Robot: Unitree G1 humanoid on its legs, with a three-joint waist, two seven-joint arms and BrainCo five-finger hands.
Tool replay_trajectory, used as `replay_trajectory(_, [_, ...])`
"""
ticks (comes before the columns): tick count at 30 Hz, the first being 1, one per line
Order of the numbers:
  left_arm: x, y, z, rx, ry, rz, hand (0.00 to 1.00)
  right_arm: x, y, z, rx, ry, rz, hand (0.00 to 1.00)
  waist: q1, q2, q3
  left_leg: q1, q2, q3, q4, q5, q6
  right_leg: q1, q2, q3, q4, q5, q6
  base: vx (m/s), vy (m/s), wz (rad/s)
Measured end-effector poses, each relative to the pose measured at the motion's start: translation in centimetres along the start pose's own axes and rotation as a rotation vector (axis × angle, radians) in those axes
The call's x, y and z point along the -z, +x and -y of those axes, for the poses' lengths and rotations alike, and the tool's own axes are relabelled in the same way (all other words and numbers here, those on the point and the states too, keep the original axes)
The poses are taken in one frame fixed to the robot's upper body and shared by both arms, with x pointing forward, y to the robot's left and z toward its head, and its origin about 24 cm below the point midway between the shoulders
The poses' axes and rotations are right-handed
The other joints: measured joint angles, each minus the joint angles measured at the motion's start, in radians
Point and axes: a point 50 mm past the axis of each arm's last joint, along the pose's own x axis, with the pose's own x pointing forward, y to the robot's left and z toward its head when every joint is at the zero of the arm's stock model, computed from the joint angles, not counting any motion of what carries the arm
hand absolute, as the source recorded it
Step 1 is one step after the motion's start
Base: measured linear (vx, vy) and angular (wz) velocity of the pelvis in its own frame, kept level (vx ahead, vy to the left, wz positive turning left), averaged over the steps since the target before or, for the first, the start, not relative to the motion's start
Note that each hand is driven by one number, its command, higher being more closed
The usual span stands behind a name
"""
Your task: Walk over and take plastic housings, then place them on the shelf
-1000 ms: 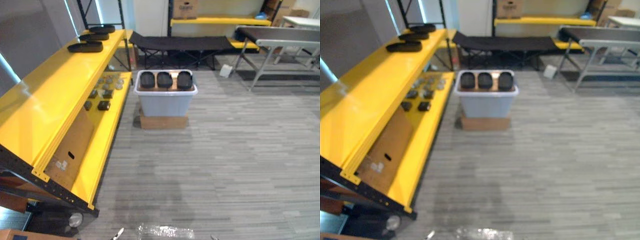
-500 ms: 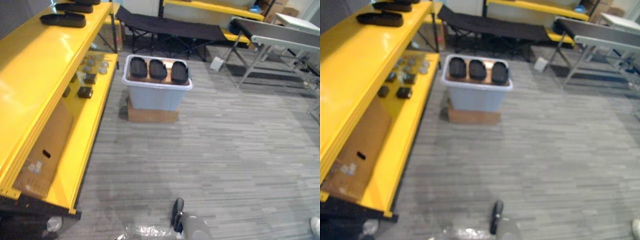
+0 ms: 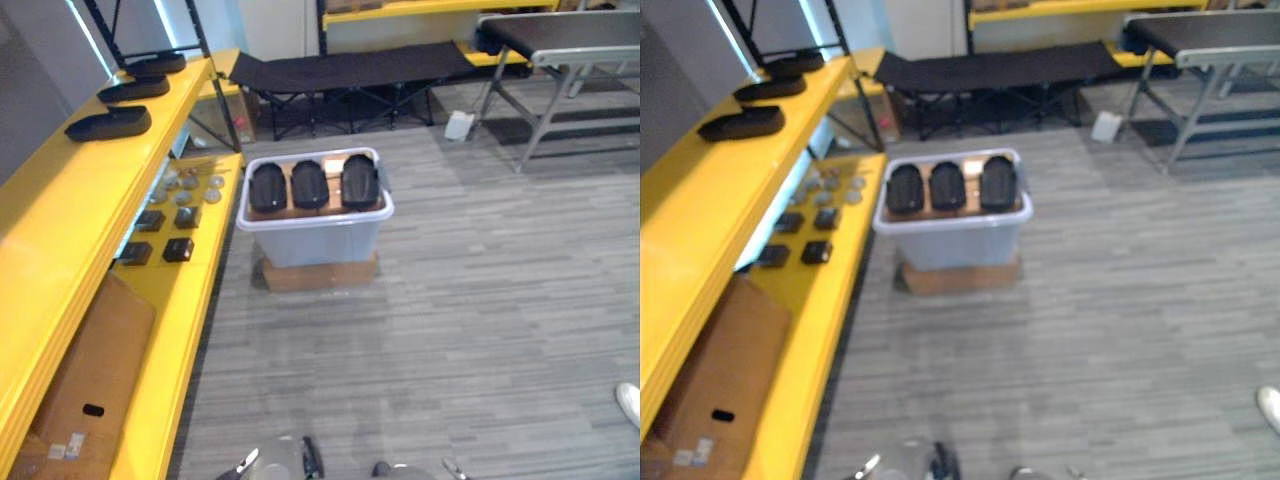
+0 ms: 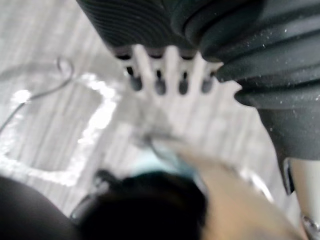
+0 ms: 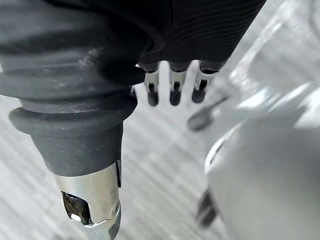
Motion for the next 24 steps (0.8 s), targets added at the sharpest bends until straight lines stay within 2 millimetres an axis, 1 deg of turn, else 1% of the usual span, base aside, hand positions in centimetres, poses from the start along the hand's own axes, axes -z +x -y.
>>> replay_trajectory(1, [0.3, -0.1, -0.5, -0.014, 0.0, -0.005, 0.0, 0.2, 0.0, -0.2, -0.005, -0.012, -0.006, 0.0, 0.004, -0.015, 0.004, 0.003, -0.011, 0.011, 0.007, 0.032, 0.021, 0.012, -0.014, 0.005, 0.003, -0.021, 0.002, 0.58, 0.238, -0.12])
replay_trajectory(2, [0.4, -0.2, -1.2, -0.04, -0.013, -0.008, 0.0, 0.2, 0.1, -0.7, -0.015, -0.027, -0.01, 0.0, 0.007, -0.047, -0.002, -0.004, -0.029, 0.032, 0.053, 0.046, 0.047, 0.013, -0.051, 0.006, 0.039, -0.076, -0.002, 0.6, 0.229, -0.09])
replay_trajectory(3, [0.5, -0.2, -1.7, -0.061, -0.002, -0.013, 0.0, 0.4, 0.2, -0.8, -0.016, -0.038, -0.018, 0.0, 0.015, -0.083, -0.006, 0.004, -0.056, 0.057, 0.077, 0.021, 0.084, -0.006, -0.093, 0.009, 0.121, -0.113, -0.017, 0.6, 0.215, -0.08])
replay_trajectory(4, [0.3, -0.2, -1.8, -0.07, 0.013, -0.011, 0.0, 0.2, 0.2, -1.2, -0.024, -0.052, -0.014, 0.0, 0.014, -0.091, -0.005, 0.012, -0.071, 0.057, 0.075, 0.006, 0.107, -0.039, -0.108, 0.003, 0.215, -0.111, 0.012, 0.7, 0.219, 0.01])
replay_trajectory(5, [-0.1, -0.2, -1.8, -0.075, 0.028, 0.001, 0.0, 0.4, 0.3, -2.0, -0.041, -0.071, -0.01, 0.0, 0.01, -0.095, -0.001, 0.048, -0.089, 0.056, 0.049, -0.006, 0.124, -0.137, -0.154, -0.008, 0.457, -0.073, 0.102, 0.57, 0.18, 0.13])
replay_trajectory(6, [-0.5, -0.3, -2.3, -0.103, 0.034, 0.014, 0.0, 0.8, 0.5, -3.1, -0.061, -0.113, -0.024, 0.0, 0.008, -0.104, 0.009, 0.12, -0.107, 0.05, 0.011, -0.021, 0.128, -0.229, -0.203, -0.006, 0.687, -0.032, 0.17, 0.55, 0.182, 0.17])
replay_trajectory(7, [-0.7, -0.3, -2.5, -0.114, 0.036, 0.025, 0.0, 1.2, 0.5, -3.5, -0.068, -0.119, -0.033, 0.0, 0.005, -0.108, 0.014, 0.158, -0.113, 0.047, -0.005, -0.032, 0.125, -0.253, -0.227, -0.016, 0.765, -0.033, 0.167, 0.51, 0.153, 0.12])
replay_trajectory(8, [-1.1, -0.4, -2.4, -0.119, 0.049, 0.058, 0.0, 0.9, 0.5, -3.3, -0.062, -0.143, -0.004, 0.0, 0.004, -0.109, 0.015, 0.234, -0.121, 0.048, -0.038, -0.041, 0.125, -0.288, -0.269, -0.063, 0.833, -0.05, 0.141, 0.6, 0.146, 0.12])
replay_trajectory(9, [-1.9, -0.4, -2.2, -0.111, 0.055, 0.099, 0.0, 0.7, 0.5, -3.4, -0.057, -0.164, 0.01, 0.0, 0.004, -0.098, 0.02, 0.301, -0.121, 0.047, -0.071, -0.044, 0.122, -0.309, -0.291, -0.123, 0.801, -0.07, 0.118, 0.59, 0.117, 0.14])
replay_trajectory(10, [-2.6, -0.4, -2.0, -0.103, 0.07, 0.123, 0.0, 0.6, 0.5, -3.4, -0.056, -0.172, 0.015, 0.0, 0.003, -0.096, 0.019, 0.325, -0.117, 0.041, -0.087, -0.045, 0.12, -0.317, -0.291, -0.149, 0.746, -0.077, 0.109, 0.45, 0.031, 0.3])
replay_trajectory(11, [-4.1, -0.5, -1.3, -0.083, 0.083, 0.177, 0.0, 0.5, 0.5, -3.6, -0.054, -0.177, 0.031, 0.0, -0.005, -0.094, 0.019, 0.353, -0.108, 0.015, -0.101, -0.053, 0.107, -0.33, -0.277, -0.181, 0.608, -0.078, 0.106, 0.32, -0.013, 0.4])
replay_trajectory(12, [-5.2, -0.6, -0.9, -0.069, 0.086, 0.214, 0.0, 0.5, 0.5, -3.7, -0.05, -0.184, 0.038, 0.0, -0.007, -0.095, 0.019, 0.354, -0.102, 0.007, -0.101, -0.059, 0.097, -0.341, -0.269, -0.18, 0.519, -0.074, 0.107, 0.36, -0.048, 0.6])
replay_trajectory(13, [-7.1, -0.9, -0.3, -0.044, 0.105, 0.278, 0.0, 0.3, 0.5, -3.6, -0.039, -0.191, 0.051, 0.0, -0.007, -0.095, 0.019, 0.353, -0.091, -0.018, -0.094, -0.073, 0.077, -0.376, -0.257, -0.148, 0.388, -0.05, 0.107, 0.37, -0.095, 0.72])
replay_trajectory(14, [-8.3, -1.0, 0.6, -0.004, 0.1, 0.318, 0.0, 0.2, 0.5, -3.4, -0.023, -0.194, 0.061, 0.0, -0.008, -0.094, 0.019, 0.353, -0.084, -0.052, -0.084, -0.089, 0.053, -0.412, -0.245, -0.08, 0.323, -0.006, 0.096, 0.38, -0.116, 0.75])
replay_trajectory(15, [-8.7, -1.1, 0.9, 0.008, 0.095, 0.327, 0.0, 0.2, 0.5, -3.4, -0.018, -0.198, 0.065, 0.0, -0.009, -0.094, 0.019, 0.357, -0.079, -0.069, -0.077, -0.096, 0.042, -0.423, -0.233, -0.039, 0.308, 0.018, 0.096, 0.38, -0.175, 0.85])
replay_trajectory(16, [-8.8, -1.1, 1.1, 0.022, 0.103, 0.326, 0.0, 0.5, 0.5, -3.0, 0.001, -0.214, 0.062, 0.0, -0.012, -0.096, 0.018, 0.373, -0.071, -0.107, -0.059, -0.111, 0.019, -0.418, -0.214, 0.032, 0.283, 0.066, 0.107, 0.37, -0.24, 0.9])
replay_trajectory(17, [-8.4, -1.0, 0.9, 0.021, 0.111, 0.316, 0.0, 1.3, 0.4, -2.4, 0.016, -0.235, 0.043, 0.0, -0.009, -0.106, 0.012, 0.394, -0.071, -0.139, -0.048, -0.125, -0.004, -0.398, -0.2, 0.058, 0.252, 0.145, 0.112, 0.44, -0.353, 0.98])
replay_trajectory(18, [-7.9, -1.0, 0.5, 0.013, 0.103, 0.306, 0.0, 1.9, 0.4, -2.3, 0.015, -0.249, 0.028, 0.0, -0.007, -0.125, 0.0, 0.405, -0.08, -0.164, -0.045, -0.139, -0.024, -0.385, -0.193, 0.059, 0.227, 0.234, 0.099, 0.38, -0.352, 0.77])
replay_trajectory(19, [-7.6, -1.0, 0.2, 0.007, 0.095, 0.302, 0.0, 2.3, 0.3, -2.4, 0.012, -0.256, 0.019, 0.0, -0.008, -0.142, -0.01, 0.404, -0.09, -0.177, -0.039, -0.156, -0.029, -0.387, -0.19, 0.049, 0.22, 0.267, 0.091, 0.36, -0.361, 0.44])
replay_trajectory(20, [-7.0, -0.8, 0.4, 0.013, 0.061, 0.288, 0.0, 1.7, 0.3, -1.8, 0.023, -0.302, 0.03, 0.0, 0.002, -0.116, -0.027, 0.394, -0.058, -0.19, 0.003, -0.206, -0.032, -0.362, -0.173, 0.023, 0.206, 0.203, 0.084, 0.34, -0.325, 0.23])
replay_trajectory(21, [-6.1, -0.6, 1.0, 0.027, 0.052, 0.261, 0.0, 0.2, 0.2, -1.7, 0.022, -0.371, 0.072, 0.0, 0.003, -0.062, -0.024, 0.36, -0.015, -0.202, 0.067, -0.234, -0.049, -0.336, -0.132, 0.005, 0.156, 0.203, 0.08, 0.3, -0.282, 0.14])
replay_trajectory(22, [-5.8, -0.5, 1.2, 0.032, 0.053, 0.252, 0.0, -0.3, 0.2, -1.8, 0.014, -0.403, 0.09, 0.0, -0.003, -0.044, -0.019, 0.335, -0.001, -0.203, 0.111, -0.241, -0.058, -0.319, -0.121, -0.008, 0.128, 0.203, 0.079, 0.23, -0.228, 0.23])
replay_trajectory(23, [-5.7, -0.4, 1.6, 0.04, 0.071, 0.248, 0.0, -1.4, 0.1, -2.0, -0.004, -0.487, 0.116, 0.0, -0.009, -0.026, 0.001, 0.266, 0.017, -0.203, 0.241, -0.243, -0.082, -0.282, -0.11, -0.013, 0.077, 0.202, 0.076, 0.14, -0.173, 0.18])
replay_trajectory(24, [-5.5, -0.4, 1.9, 0.041, 0.094, 0.242, 0.0, -2.1, 0.1, -1.8, -0.004, -0.552, 0.122, 0.0, -0.005, -0.01, 0.004, 0.222, 0.033, -0.197, 0.303, -0.265, -0.107, -0.266, -0.111, -0.015, 0.059, 0.204, 0.068, 0.13, -0.152, 0.11])
